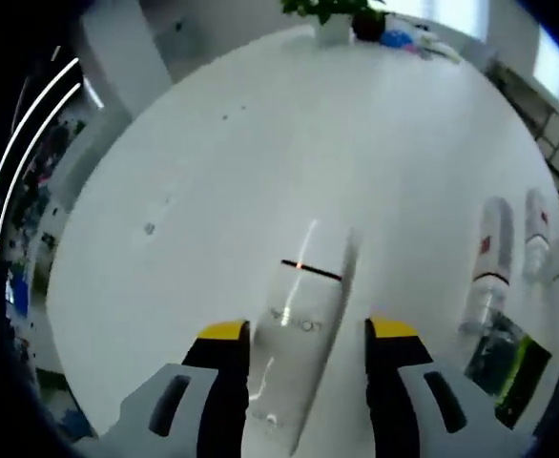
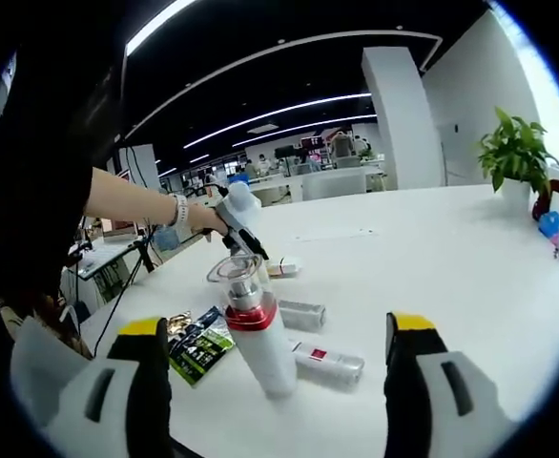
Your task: Arrange the skincare products in the storage area until every visible bottle or jar stands upright without overlapping.
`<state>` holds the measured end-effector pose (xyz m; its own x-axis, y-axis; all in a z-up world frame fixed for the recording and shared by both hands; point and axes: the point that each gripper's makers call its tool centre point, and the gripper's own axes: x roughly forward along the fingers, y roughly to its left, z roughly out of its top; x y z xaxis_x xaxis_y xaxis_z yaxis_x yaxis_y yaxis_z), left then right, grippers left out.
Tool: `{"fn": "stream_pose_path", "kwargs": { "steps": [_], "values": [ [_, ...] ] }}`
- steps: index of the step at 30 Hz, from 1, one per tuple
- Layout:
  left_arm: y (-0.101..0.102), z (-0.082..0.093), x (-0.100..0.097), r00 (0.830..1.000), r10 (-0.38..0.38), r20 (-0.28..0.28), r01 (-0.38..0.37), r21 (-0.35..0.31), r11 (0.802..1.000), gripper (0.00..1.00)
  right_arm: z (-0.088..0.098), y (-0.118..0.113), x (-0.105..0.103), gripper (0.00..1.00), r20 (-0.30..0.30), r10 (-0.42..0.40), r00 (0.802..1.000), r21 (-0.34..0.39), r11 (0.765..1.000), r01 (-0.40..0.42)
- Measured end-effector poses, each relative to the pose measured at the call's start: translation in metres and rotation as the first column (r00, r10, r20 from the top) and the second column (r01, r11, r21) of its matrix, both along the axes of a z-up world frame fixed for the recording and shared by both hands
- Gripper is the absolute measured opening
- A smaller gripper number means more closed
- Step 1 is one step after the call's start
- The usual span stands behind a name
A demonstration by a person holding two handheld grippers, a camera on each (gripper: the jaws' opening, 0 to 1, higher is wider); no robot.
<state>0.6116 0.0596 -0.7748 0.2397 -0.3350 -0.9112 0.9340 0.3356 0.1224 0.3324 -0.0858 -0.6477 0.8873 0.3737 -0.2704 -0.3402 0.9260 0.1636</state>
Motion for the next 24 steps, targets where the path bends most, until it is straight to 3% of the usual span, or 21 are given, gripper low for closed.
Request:
{"fn": "stream_pose_path", "kwargs": {
  "steps": [5, 11, 17, 19, 24],
  "values": [
    [0.005, -0.005, -0.004, 0.995, -0.095, -0.042, 0.098, 0.078, 0.992, 0.41, 0.001, -0.003, 0.0, 0.94, 0.007, -0.016, 1.0, 0.005, 1.0, 0.016],
    [-0.001, -0.005, -0.014, 0.992, -0.107, -0.074, 0.113, 0.082, 0.99, 0.45, 0.003, -0.006, 0.001, 0.94, 0.016, -0.026, 1.0, 0.014, 1.0, 0.026],
    [-0.003, -0.007, -0.025, 0.983, -0.136, -0.121, 0.145, 0.074, 0.987, 0.4, 0.007, -0.01, 0.002, 0.94, 0.027, -0.05, 0.998, 0.033, 0.998, 0.049],
    [0.001, -0.011, -0.008, 0.984, -0.13, -0.12, 0.14, 0.082, 0.987, 0.42, 0.007, -0.01, 0.002, 0.94, 0.029, -0.051, 0.998, 0.034, 0.998, 0.05],
    [0.001, -0.012, -0.005, 0.978, -0.171, -0.123, 0.185, 0.11, 0.977, 0.39, 0.008, -0.009, 0.001, 0.94, 0.031, -0.046, 0.998, 0.033, 0.998, 0.045]
  ]
}}
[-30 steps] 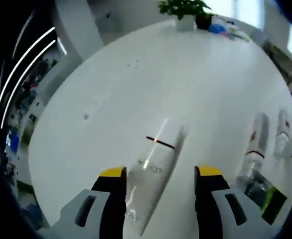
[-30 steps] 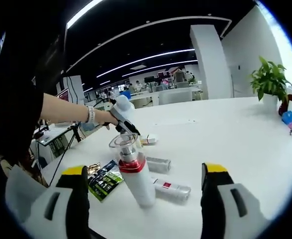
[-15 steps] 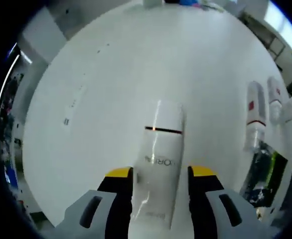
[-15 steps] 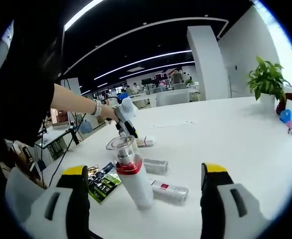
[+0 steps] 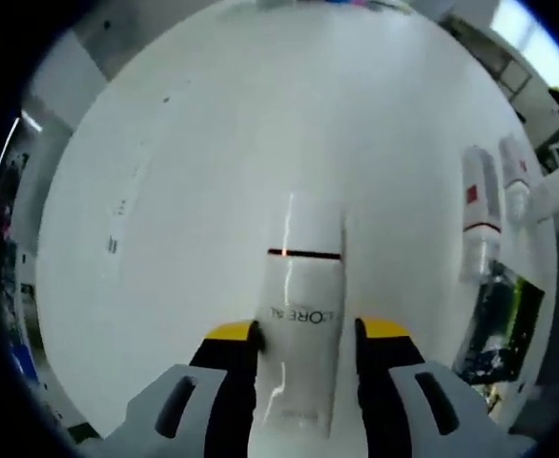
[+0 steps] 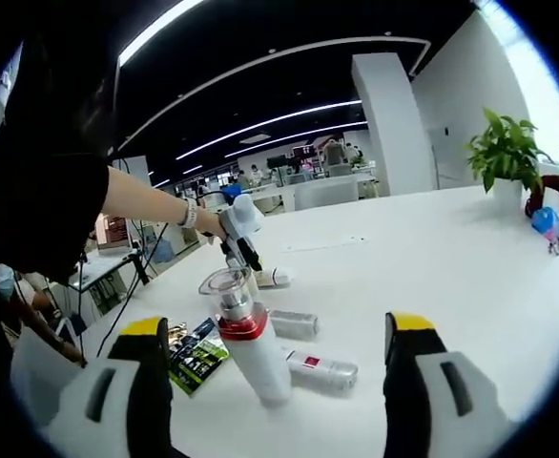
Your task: Arrange the skincare products in the storage area until every visible bottle or jar stands upright without overlapping.
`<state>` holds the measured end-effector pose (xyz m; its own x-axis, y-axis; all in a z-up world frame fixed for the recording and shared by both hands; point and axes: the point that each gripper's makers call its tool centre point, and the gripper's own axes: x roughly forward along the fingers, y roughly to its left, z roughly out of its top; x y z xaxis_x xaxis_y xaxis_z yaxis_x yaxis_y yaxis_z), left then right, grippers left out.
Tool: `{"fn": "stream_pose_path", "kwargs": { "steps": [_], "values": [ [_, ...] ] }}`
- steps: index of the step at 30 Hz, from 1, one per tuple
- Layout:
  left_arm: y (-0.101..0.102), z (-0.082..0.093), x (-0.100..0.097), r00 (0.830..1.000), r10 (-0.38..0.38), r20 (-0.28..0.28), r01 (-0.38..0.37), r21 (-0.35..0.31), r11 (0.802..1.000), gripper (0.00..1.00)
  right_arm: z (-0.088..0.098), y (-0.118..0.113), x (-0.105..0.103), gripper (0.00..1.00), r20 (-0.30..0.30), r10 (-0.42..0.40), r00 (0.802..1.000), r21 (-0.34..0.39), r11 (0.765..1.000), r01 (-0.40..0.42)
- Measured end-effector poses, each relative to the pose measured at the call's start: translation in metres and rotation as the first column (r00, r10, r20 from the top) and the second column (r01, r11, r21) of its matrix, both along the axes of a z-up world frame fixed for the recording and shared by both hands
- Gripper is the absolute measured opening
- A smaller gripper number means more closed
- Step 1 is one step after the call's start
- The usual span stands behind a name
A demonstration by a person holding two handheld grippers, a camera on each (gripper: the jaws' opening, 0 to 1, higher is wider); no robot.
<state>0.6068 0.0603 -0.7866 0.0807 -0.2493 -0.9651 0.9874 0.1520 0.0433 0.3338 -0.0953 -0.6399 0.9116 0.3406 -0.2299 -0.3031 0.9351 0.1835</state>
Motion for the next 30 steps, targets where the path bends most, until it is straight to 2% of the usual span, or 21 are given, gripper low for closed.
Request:
{"fn": "stream_pose_path", "kwargs": {
  "steps": [2, 5, 6, 10, 12, 13, 15, 19, 21, 23, 25, 30],
  "values": [
    [0.001, 0.0, 0.001, 1.0, -0.003, 0.0, 0.003, 0.003, 1.0, 0.38, 0.001, 0.0, 0.0, 0.94, 0.004, -0.001, 1.0, 0.002, 1.0, 0.001],
    [0.0, -0.003, -0.008, 0.998, 0.004, -0.058, -0.003, 0.007, 1.0, 0.3, 0.002, -0.001, 0.001, 0.94, 0.01, -0.004, 1.0, 0.007, 1.0, 0.004],
    [0.0, -0.001, -0.003, 1.0, 0.006, -0.026, -0.006, 0.007, 1.0, 0.3, 0.002, 0.0, 0.001, 0.94, 0.011, -0.003, 1.0, 0.011, 1.0, 0.003],
    [0.004, -0.001, 0.0, 0.998, 0.064, -0.012, -0.064, 0.02, 0.998, 0.29, 0.003, 0.0, 0.002, 0.93, 0.016, -0.005, 1.0, 0.011, 1.0, 0.005],
    [0.002, 0.001, -0.008, 0.999, 0.045, 0.023, -0.046, 0.025, 0.999, 0.28, 0.003, 0.0, 0.002, 0.93, 0.016, -0.008, 1.0, 0.009, 1.0, 0.008],
    [0.004, 0.001, -0.008, 0.997, 0.063, 0.038, -0.064, 0.03, 0.997, 0.27, 0.003, 0.0, 0.002, 0.93, 0.017, -0.007, 1.0, 0.009, 1.0, 0.007],
    [-0.001, 0.005, -0.022, 0.994, 0.079, 0.071, -0.081, 0.028, 0.996, 0.26, 0.003, 0.001, 0.003, 0.93, 0.019, -0.005, 1.0, 0.006, 1.0, 0.005],
    [0.0, 0.009, -0.027, 0.985, 0.122, 0.12, -0.125, 0.016, 0.992, 0.25, 0.004, 0.001, 0.003, 0.93, 0.023, -0.003, 1.0, 0.011, 1.0, 0.002],
    [0.002, 0.009, -0.018, 0.981, 0.138, 0.133, -0.141, 0.009, 0.99, 0.25, 0.005, 0.0, 0.003, 0.93, 0.028, -0.005, 1.0, 0.007, 1.0, 0.005],
    [0.001, 0.009, -0.018, 0.978, 0.148, 0.146, -0.151, 0.009, 0.989, 0.24, 0.004, 0.001, 0.004, 0.92, 0.028, -0.002, 1.0, 0.007, 1.0, 0.002],
    [0.0, 0.01, -0.027, 0.977, 0.143, 0.16, -0.149, 0.02, 0.989, 0.23, 0.004, 0.001, 0.004, 0.92, 0.026, -0.002, 1.0, 0.002, 1.0, 0.002],
    [-0.001, 0.011, -0.034, 0.982, 0.125, 0.144, -0.132, 0.04, 0.99, 0.23, 0.005, -0.007, 0.0, 0.92, 0.022, -0.035, 0.999, -0.014, 0.999, 0.035]
  ]
}}
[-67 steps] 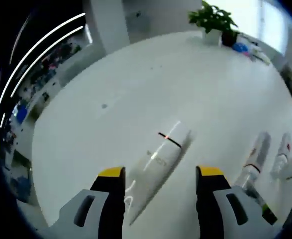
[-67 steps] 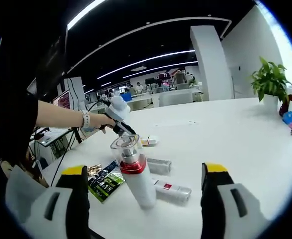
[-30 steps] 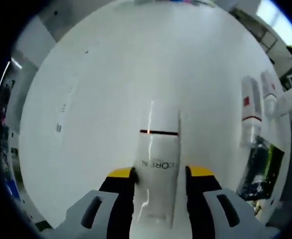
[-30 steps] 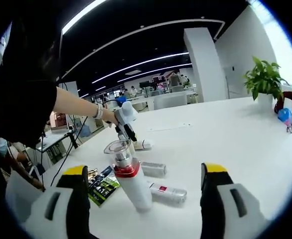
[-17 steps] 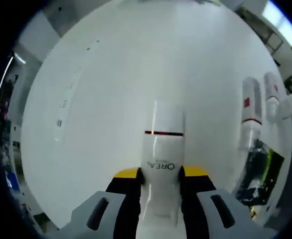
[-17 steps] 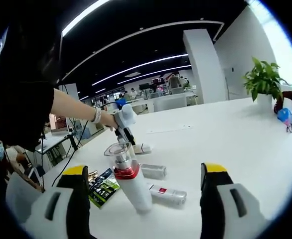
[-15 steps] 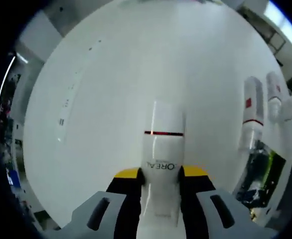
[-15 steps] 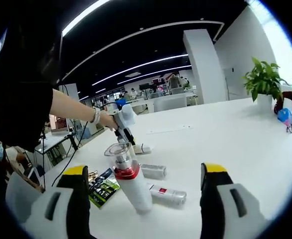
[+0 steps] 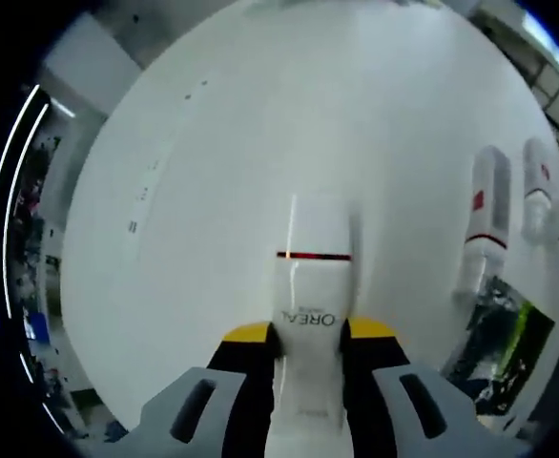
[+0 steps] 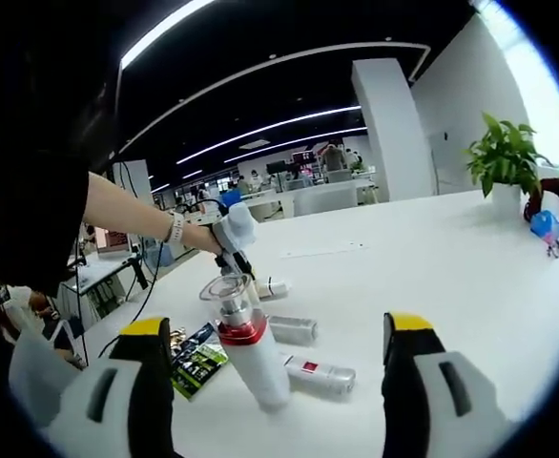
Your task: Arrange the skincare products in the storage area until every visible bottle or jar stands upright without overlapping.
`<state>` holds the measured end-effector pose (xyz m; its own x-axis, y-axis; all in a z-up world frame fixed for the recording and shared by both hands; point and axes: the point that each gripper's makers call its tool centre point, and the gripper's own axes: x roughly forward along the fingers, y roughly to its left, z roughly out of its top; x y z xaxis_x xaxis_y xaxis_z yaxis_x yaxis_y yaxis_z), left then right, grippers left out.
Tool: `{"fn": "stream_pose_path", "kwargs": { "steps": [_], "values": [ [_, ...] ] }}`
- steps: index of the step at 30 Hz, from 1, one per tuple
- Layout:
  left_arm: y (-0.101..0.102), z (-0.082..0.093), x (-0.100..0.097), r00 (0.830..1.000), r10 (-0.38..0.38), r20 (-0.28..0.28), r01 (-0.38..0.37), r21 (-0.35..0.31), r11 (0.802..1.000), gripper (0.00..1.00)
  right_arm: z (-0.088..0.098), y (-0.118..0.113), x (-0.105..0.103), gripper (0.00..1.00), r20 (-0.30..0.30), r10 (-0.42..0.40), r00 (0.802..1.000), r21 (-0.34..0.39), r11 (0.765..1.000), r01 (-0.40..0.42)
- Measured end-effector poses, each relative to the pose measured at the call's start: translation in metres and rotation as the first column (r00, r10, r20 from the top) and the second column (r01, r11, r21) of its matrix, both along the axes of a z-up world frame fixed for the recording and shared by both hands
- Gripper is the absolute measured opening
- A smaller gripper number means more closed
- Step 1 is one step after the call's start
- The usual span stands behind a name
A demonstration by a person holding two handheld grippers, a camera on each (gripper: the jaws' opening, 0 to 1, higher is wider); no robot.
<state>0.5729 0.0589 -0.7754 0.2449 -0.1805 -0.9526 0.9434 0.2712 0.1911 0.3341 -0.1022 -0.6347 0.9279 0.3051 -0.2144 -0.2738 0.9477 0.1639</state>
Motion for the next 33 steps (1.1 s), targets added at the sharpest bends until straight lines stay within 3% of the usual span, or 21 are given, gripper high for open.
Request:
{"fn": "stream_pose_path", "kwargs": {
  "steps": [1, 3, 8, 10, 20, 23, 33],
  "values": [
    [0.0, 0.001, -0.002, 1.0, -0.006, 0.006, 0.006, 0.005, 1.0, 0.23, -0.003, -0.003, -0.002, 0.92, -0.017, -0.016, 1.0, -0.004, 1.0, 0.016],
    [0.0, 0.007, -0.008, 1.0, -0.017, 0.002, 0.017, 0.015, 1.0, 0.23, 0.001, -0.003, 0.0, 0.92, 0.005, -0.014, 1.0, -0.012, 1.0, 0.014],
    [0.012, 0.021, 0.007, 0.993, -0.086, 0.075, 0.08, 0.082, 0.993, 0.23, 0.002, 0.002, -0.001, 0.92, 0.008, 0.001, 1.0, -0.011, 1.0, -0.001],
    [0.016, 0.026, 0.004, 0.993, -0.095, 0.067, 0.088, 0.097, 0.991, 0.23, 0.003, 0.004, -0.001, 0.92, 0.009, 0.008, 1.0, -0.01, 1.0, -0.008],
    [0.026, 0.047, 0.0, 0.98, -0.166, 0.112, 0.153, 0.115, 0.982, 0.22, 0.001, 0.007, -0.001, 0.91, -0.001, 0.026, 1.0, -0.025, 0.999, -0.026],
    [0.022, 0.053, -0.021, 0.969, -0.212, 0.125, 0.197, 0.121, 0.973, 0.22, 0.0, 0.009, -0.001, 0.91, -0.005, 0.034, 0.999, -0.033, 0.999, -0.035],
    [0.024, 0.073, -0.046, 0.946, -0.26, 0.195, 0.248, 0.086, 0.965, 0.23, -0.004, 0.014, -0.002, 0.9, -0.019, 0.059, 0.998, -0.048, 0.997, -0.06]
  ]
}}
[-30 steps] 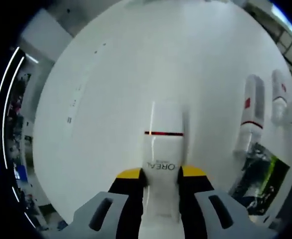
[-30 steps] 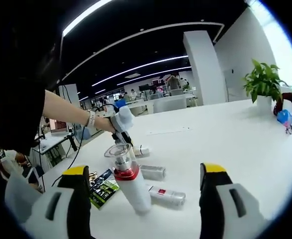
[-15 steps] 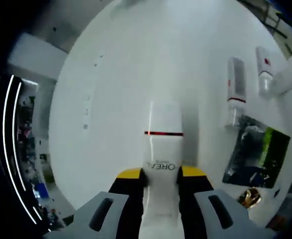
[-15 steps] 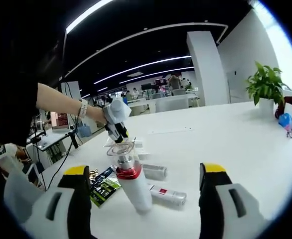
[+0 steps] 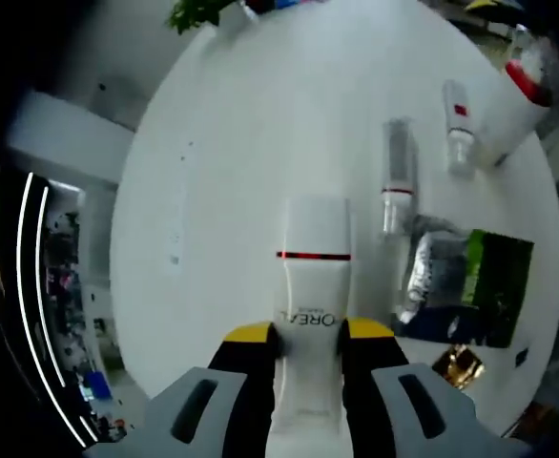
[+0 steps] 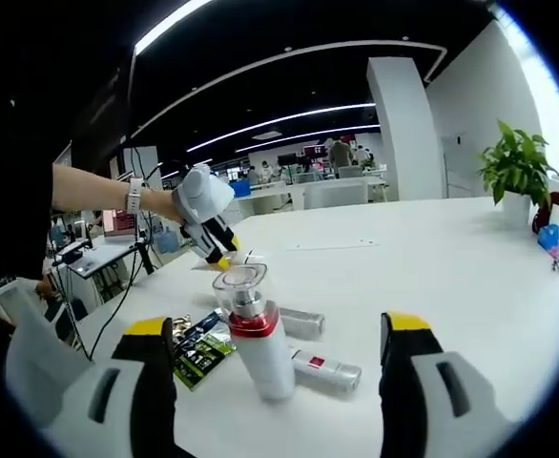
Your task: Arrange the skincare products in the storage area until every visible bottle or jar stands upright without overlapping.
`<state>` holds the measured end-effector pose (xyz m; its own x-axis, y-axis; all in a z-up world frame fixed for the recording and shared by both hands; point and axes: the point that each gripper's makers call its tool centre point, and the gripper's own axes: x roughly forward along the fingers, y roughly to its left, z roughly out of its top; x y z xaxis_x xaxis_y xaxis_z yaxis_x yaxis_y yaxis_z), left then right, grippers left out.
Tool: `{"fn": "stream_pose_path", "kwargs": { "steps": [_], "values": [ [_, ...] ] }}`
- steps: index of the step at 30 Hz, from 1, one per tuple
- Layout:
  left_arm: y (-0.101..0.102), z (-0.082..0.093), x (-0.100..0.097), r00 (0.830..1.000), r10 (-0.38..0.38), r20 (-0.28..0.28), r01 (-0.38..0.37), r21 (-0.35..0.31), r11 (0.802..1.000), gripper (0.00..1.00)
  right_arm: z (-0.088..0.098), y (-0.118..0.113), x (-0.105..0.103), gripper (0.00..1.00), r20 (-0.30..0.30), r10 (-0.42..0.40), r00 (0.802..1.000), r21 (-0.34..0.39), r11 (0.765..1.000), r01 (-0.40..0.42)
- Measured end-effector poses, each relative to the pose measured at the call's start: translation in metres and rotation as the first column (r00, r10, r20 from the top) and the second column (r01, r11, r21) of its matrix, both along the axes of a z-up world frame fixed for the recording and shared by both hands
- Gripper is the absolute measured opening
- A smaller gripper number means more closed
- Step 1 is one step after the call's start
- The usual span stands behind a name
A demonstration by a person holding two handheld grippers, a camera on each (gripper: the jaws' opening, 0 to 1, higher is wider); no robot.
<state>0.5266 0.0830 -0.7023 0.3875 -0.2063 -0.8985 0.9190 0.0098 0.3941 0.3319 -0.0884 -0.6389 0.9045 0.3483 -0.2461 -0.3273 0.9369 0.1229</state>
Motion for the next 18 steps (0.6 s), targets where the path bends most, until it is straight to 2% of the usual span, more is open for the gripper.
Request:
{"fn": "stream_pose_path", "kwargs": {
  "steps": [3, 4, 10, 14, 17, 18],
  "values": [
    [-0.002, 0.006, -0.01, 1.0, 0.014, 0.014, -0.013, -0.059, 0.998, 0.23, -0.002, 0.0, 0.0, 0.89, -0.008, -0.004, 1.0, -0.011, 1.0, 0.003],
    [-0.003, 0.007, -0.018, 1.0, 0.013, 0.014, -0.012, -0.064, 0.998, 0.23, -0.003, 0.0, 0.001, 0.89, -0.01, -0.004, 1.0, -0.011, 1.0, 0.004],
    [0.001, 0.011, -0.032, 0.999, 0.016, 0.034, -0.012, -0.103, 0.995, 0.23, -0.007, 0.006, -0.001, 0.89, -0.028, 0.03, 0.999, -0.033, 0.999, -0.031],
    [0.006, 0.019, -0.039, 0.998, 0.0, 0.065, 0.007, -0.104, 0.995, 0.23, -0.007, 0.007, -0.001, 0.88, -0.024, 0.036, 0.999, -0.038, 0.999, -0.037],
    [0.006, 0.028, -0.041, 0.995, 0.021, 0.101, -0.006, -0.151, 0.989, 0.23, -0.006, 0.009, -0.001, 0.87, -0.022, 0.037, 0.999, -0.026, 0.999, -0.037],
    [0.006, 0.028, -0.045, 0.995, 0.011, 0.097, 0.004, -0.148, 0.989, 0.23, -0.008, 0.01, -0.001, 0.86, -0.031, 0.047, 0.998, -0.031, 0.998, -0.048]
  ]
}}
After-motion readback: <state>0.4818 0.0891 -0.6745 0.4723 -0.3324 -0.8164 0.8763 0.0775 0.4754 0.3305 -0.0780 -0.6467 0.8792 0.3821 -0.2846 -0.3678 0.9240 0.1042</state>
